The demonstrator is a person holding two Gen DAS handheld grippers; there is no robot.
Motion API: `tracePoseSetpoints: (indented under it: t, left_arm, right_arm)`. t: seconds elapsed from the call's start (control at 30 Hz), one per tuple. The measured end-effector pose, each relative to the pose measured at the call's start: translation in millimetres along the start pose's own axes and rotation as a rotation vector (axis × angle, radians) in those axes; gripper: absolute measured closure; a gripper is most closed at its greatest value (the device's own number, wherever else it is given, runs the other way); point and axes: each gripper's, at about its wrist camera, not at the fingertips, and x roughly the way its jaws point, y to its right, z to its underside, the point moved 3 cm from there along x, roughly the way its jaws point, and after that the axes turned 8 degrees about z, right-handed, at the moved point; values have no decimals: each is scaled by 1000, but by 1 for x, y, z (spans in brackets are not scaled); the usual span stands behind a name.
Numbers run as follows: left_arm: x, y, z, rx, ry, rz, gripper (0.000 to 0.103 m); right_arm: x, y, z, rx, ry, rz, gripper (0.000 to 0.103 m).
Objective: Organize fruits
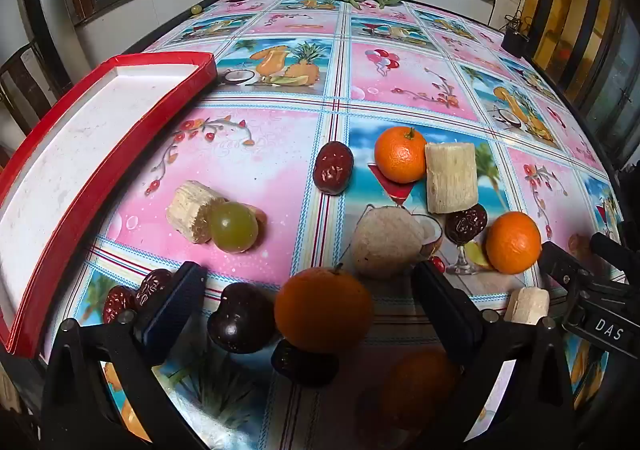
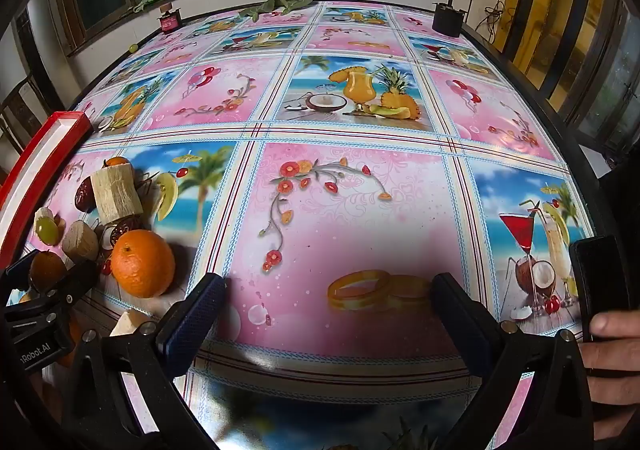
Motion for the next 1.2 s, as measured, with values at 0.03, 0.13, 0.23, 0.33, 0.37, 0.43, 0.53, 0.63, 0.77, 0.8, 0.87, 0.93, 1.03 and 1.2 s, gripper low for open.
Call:
tracePoseSetpoints:
  t: [0.03, 0.13, 0.23, 0.33, 0.37, 0.43, 0.53, 0.63, 0.77, 0.8, 0.87, 0.93, 1.03, 1.2]
  left_arm:
    - [0, 0, 0, 0, 0, 0, 0]
    - [0, 0, 0, -1, 0, 1, 0]
    - [0, 0, 0, -1, 0, 1, 0]
    - [0, 0, 0, -1, 0, 1, 0]
    - [0, 0, 0, -1, 0, 1, 0]
    - [0, 0, 0, -1, 0, 1, 0]
    - [0, 0, 0, -1, 0, 1, 0]
    - [0, 0, 0, -1, 0, 1, 0]
    - [0, -1, 0, -3, 0, 0, 0]
    - [-1, -1, 0, -4, 0, 2, 0]
    - [0, -1, -1, 7, -23, 11, 0]
    - [2, 2, -4, 17, -75, 31, 0]
    - [-3, 3, -2, 37, -89, 79, 0]
    - [-21, -8, 9, 31, -91, 162, 0]
  right_arm:
    - [0, 0, 0, 1, -2, -1, 0]
    - [0, 0, 0, 1, -1, -2, 0]
    - [0, 0, 0, 1, -1, -2, 0]
    - [0, 0, 0, 1, -1, -1, 0]
    - [0, 0, 0, 2, -2, -3, 0]
    - [0, 0, 0, 0, -1, 0, 0]
    - [0, 0, 0, 0, -1, -1, 0]
    - [0, 0, 0, 0, -1, -1, 0]
    - [-1, 2, 0, 0, 0, -1, 0]
    - [-1, 2, 0, 0, 0, -1, 0]
    - [-1, 3, 0, 0, 0, -1, 0]
    - [-1, 3, 1, 0, 0, -1, 0]
    - [1, 0, -1, 0, -1, 2, 0]
    - [1, 0, 1, -9, 2, -8, 0]
